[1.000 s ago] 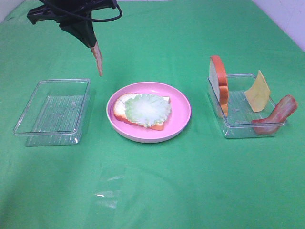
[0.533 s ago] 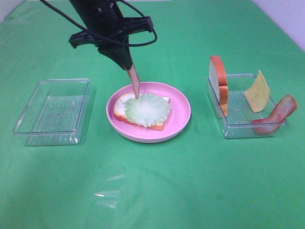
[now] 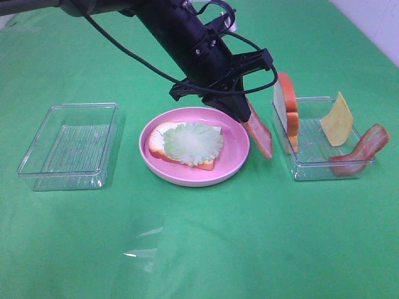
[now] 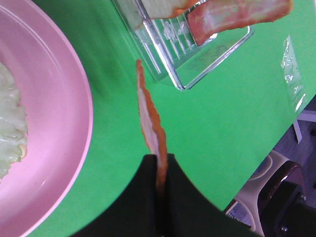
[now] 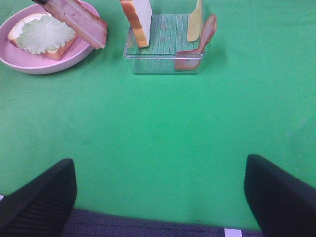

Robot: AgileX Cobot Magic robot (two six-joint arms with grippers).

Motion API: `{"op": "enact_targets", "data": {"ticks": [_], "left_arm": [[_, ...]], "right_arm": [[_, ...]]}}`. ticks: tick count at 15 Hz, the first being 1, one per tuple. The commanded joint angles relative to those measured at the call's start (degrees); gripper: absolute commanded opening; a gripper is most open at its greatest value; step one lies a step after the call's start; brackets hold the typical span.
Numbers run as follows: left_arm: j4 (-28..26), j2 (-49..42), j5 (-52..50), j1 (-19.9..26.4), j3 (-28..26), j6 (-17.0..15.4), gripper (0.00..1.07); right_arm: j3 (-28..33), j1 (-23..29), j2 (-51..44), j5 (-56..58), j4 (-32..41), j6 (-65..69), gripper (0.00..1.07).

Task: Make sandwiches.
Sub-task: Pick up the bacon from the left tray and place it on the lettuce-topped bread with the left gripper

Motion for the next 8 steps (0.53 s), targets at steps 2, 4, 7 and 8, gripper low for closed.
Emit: {"op": "enact_targets", "data": {"ticks": [2, 4, 7, 8], "left_arm": [[0.97, 1.89, 0.17, 0.92, 0.11, 0.52, 0.00], [6.47, 1.89, 2.23, 2.12, 0.11, -1.15, 0.00], [14.55, 1.89, 4.07, 3.67, 0.11, -5.79, 0.00], [17.07, 1.89, 4.24, 3.78, 0.11, -6.42, 0.00]], "right_arm": [[0.23, 0.00, -1.32, -0.23, 0.00, -0.74, 0.89], [0.23, 0.00, -1.32, -0.23, 0.00, -0.74, 0.89], [0.23, 0.00, -1.32, -0.23, 0.00, -0.74, 0.89], [0.23, 0.00, -1.32, -0.23, 0.00, -0.74, 0.89]]}}
